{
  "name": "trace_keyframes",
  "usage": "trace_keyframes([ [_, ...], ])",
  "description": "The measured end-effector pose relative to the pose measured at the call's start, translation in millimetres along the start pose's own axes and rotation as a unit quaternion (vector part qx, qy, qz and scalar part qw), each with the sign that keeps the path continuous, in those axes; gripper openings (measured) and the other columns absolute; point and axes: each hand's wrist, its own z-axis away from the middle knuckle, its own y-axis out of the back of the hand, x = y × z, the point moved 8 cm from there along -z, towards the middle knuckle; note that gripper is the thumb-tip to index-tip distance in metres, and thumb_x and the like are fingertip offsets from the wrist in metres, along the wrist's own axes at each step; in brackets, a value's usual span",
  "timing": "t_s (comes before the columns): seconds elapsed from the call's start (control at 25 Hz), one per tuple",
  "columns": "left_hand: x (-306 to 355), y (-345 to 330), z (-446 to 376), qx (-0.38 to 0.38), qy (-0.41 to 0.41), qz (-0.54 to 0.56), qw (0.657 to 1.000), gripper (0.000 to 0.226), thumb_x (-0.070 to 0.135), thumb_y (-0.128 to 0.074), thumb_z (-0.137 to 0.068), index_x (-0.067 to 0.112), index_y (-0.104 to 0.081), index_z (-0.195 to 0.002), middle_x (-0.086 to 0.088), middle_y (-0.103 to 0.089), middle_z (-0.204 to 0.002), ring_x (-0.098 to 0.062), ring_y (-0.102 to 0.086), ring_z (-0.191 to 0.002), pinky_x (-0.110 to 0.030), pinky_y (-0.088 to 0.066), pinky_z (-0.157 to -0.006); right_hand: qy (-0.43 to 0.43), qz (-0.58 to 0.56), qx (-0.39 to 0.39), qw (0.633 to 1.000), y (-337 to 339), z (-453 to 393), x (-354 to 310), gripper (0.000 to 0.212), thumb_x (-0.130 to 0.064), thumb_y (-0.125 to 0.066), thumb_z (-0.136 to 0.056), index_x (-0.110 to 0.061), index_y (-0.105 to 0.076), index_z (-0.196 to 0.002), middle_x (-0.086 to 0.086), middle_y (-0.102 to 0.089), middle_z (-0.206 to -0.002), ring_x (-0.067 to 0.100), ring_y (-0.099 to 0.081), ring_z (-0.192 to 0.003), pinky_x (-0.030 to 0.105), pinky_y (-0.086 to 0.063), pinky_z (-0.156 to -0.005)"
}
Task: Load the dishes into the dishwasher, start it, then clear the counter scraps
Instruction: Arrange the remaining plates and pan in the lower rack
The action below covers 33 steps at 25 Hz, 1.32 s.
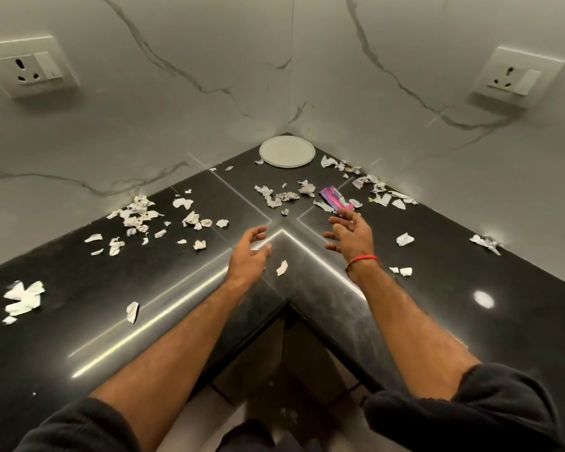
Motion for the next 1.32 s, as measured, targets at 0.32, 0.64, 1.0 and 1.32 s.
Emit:
trace_keyframes([
  [0.32,6,3,-144,0.042,0.029,0.043,0.998,0.034,0.012,-0.063,-0.097,0.029,-0.059,-0.126,0.004,-0.061,-0.125,-0.019,-0.067,-0.101,-0.046,-0.063,-0.081,-0.064,-0.103,-0.018,0.992,-34,-115,-2,0.03,0.001,-0.053,-0.097,-0.01,-0.057,-0.124,0.015,-0.063,-0.122,0.028,-0.069,-0.094,0.042,-0.06,-0.081],
  [0.64,-8,-33,-286,0.005,0.137,0.121,0.983,0.03,0.011,-0.057,-0.101,0.014,-0.056,-0.132,-0.011,-0.059,-0.127,-0.022,-0.065,-0.097,-0.042,-0.06,-0.08,-0.138,-0.193,-0.01,0.971,-76,-220,18,0.04,0.007,-0.046,-0.099,0.0,-0.048,-0.138,0.018,-0.058,-0.132,0.031,-0.061,-0.112,0.037,-0.056,-0.091],
  [1.0,-22,-65,-360,-0.027,0.198,0.159,0.967,0.04,0.013,-0.051,-0.105,0.017,-0.047,-0.145,-0.006,-0.047,-0.147,-0.028,-0.058,-0.121,-0.038,-0.056,-0.08,-0.189,-0.248,0.007,0.95,-132,-303,47,0.042,0.008,-0.051,-0.095,0.004,-0.046,-0.137,0.023,-0.058,-0.128,0.036,-0.057,-0.123,0.041,-0.055,-0.093],
  [1.32,-46,-91,-384,-0.101,0.191,-0.001,0.976,0.074,-0.005,-0.041,-0.101,0.027,-0.014,-0.162,0.004,-0.025,-0.165,-0.003,-0.054,-0.086,-0.037,-0.059,-0.089,-0.269,-0.338,0.039,0.901,-177,-355,81,0.044,0.006,-0.04,-0.096,0.012,-0.039,-0.139,0.025,-0.037,-0.149,0.033,-0.033,-0.144,0.05,-0.038,-0.11],
])
